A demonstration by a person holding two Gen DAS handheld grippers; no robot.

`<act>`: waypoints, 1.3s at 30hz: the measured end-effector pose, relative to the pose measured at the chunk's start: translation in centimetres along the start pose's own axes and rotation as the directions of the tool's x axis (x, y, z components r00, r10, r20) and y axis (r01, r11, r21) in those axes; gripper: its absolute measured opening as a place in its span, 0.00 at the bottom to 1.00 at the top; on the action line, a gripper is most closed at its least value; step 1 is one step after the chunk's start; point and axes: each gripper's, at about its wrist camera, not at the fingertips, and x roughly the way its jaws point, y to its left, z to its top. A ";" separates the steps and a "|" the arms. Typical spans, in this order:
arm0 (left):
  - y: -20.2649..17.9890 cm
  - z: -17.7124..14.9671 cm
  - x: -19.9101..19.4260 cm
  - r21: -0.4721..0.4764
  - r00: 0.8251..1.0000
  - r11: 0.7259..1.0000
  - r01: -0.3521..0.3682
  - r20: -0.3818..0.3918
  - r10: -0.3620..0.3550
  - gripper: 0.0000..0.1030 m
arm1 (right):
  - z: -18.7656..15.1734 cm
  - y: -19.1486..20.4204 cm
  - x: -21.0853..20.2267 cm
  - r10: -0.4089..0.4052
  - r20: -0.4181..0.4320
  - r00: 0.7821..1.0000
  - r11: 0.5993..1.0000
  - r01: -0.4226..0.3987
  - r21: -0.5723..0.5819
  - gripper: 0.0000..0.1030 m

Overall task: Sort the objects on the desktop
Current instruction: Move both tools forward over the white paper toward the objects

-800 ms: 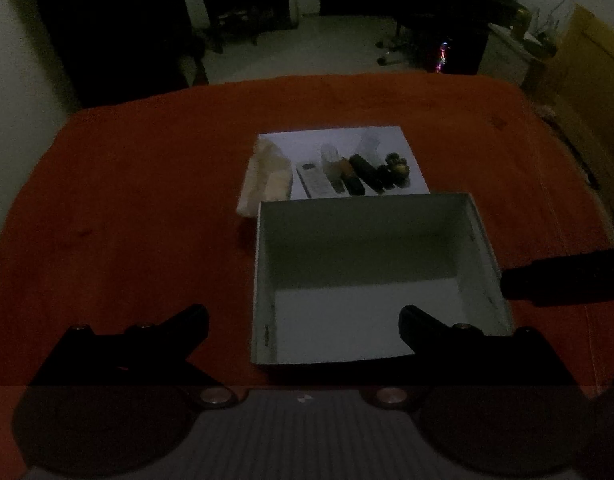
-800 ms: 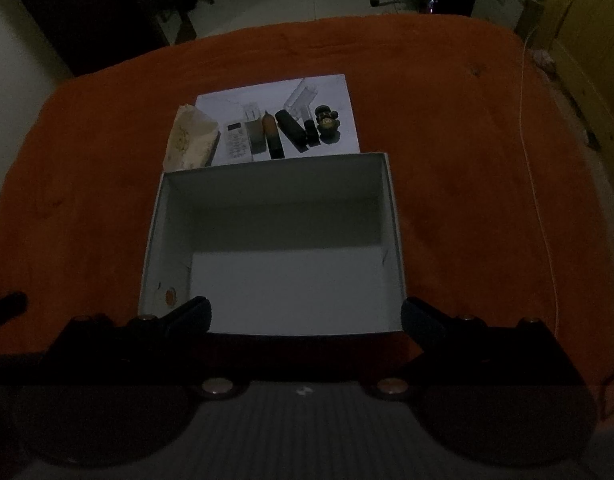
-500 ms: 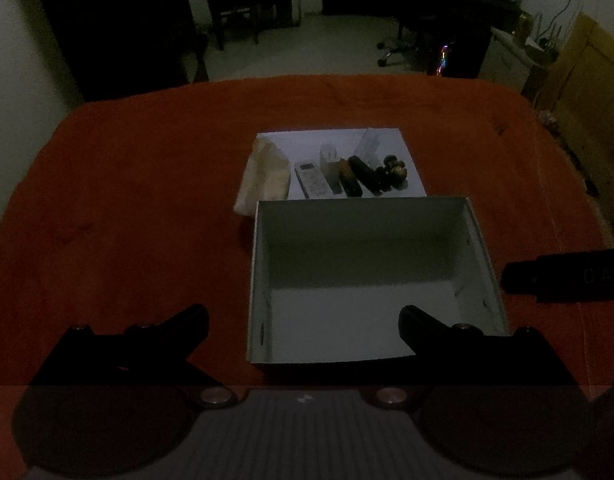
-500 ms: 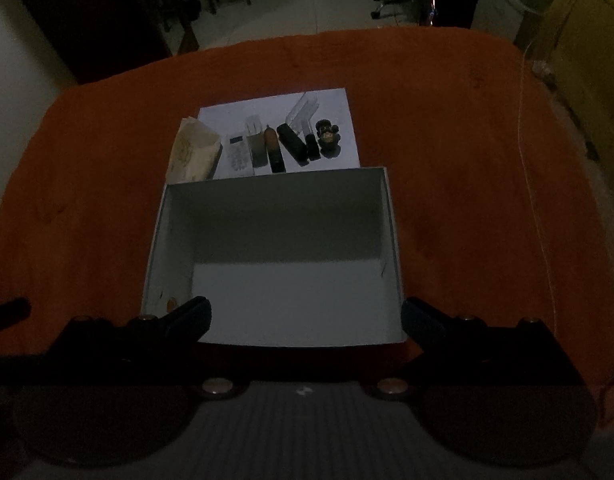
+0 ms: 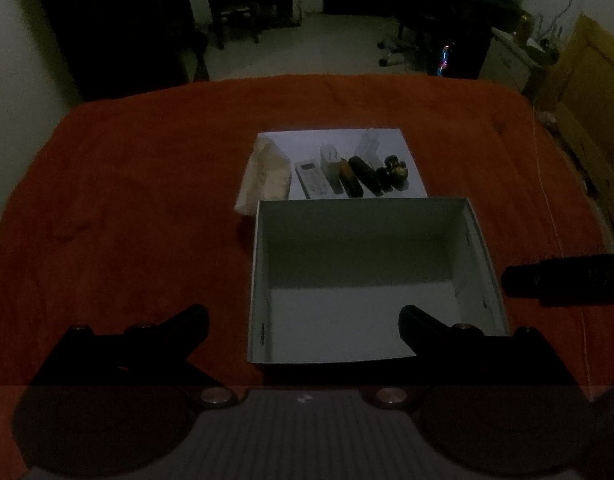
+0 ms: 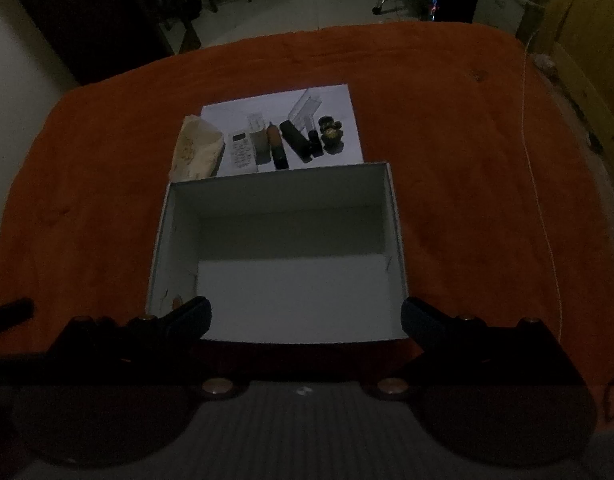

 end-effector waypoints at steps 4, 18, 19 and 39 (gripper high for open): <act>-0.1 0.0 -0.1 0.003 1.000 1.000 0.004 0.009 -0.004 1.00 | -0.2 0.8 -0.2 -0.022 0.050 0.998 0.999 0.024 -0.039 1.00; 0.4 1.1 -0.9 -0.044 0.999 0.999 0.019 0.029 -0.017 1.00 | 1.0 0.9 -2.1 -0.043 0.192 0.980 0.996 0.056 -0.063 1.00; 0.4 1.3 -1.0 -0.045 0.999 0.999 0.021 0.036 -0.019 1.00 | 1.3 0.7 -2.2 -0.044 0.192 0.980 0.997 0.055 -0.056 1.00; 0.0 8.1 -2.0 0.031 0.993 0.999 0.016 0.115 -0.019 1.00 | 9.3 -0.2 -6.5 -0.012 0.242 0.970 1.000 0.017 -0.018 1.00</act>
